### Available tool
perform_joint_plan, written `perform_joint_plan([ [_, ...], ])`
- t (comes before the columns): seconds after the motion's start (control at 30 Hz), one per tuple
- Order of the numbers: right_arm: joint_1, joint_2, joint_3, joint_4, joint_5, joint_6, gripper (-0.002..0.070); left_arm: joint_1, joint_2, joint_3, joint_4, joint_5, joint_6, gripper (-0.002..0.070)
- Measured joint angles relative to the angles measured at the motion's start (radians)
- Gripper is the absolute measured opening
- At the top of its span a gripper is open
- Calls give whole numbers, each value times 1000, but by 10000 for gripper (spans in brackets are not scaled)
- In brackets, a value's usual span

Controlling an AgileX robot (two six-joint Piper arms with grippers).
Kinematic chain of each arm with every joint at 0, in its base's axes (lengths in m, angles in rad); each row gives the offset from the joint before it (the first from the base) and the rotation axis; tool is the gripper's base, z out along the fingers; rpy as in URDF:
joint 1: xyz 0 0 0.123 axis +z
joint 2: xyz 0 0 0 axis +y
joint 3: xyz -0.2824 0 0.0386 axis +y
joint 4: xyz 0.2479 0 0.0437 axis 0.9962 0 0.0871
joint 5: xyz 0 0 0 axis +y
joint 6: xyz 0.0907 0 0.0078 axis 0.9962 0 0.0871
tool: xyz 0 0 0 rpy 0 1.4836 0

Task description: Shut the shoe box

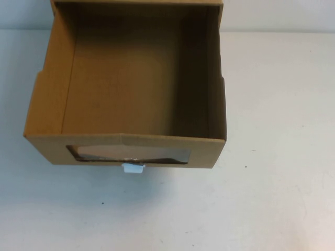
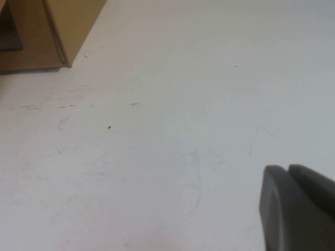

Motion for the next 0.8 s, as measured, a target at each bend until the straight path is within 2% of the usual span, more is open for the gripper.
perform_joint_plan([
  [0.2, 0, 0, 0, 0, 0, 0, -13, 0, 0, 0, -14, -41, 4, -3],
  [0.33, 0, 0, 0, 0, 0, 0, -13, 0, 5, -48, -31, 53, 4, -3],
  [0.57, 0, 0, 0, 0, 0, 0, -13, 0, 269, -356, 60, 280, 38, -3],
  [0.8, 0, 0, 0, 0, 0, 0, -13, 0, 657, -771, 69, 480, 263, -3],
])
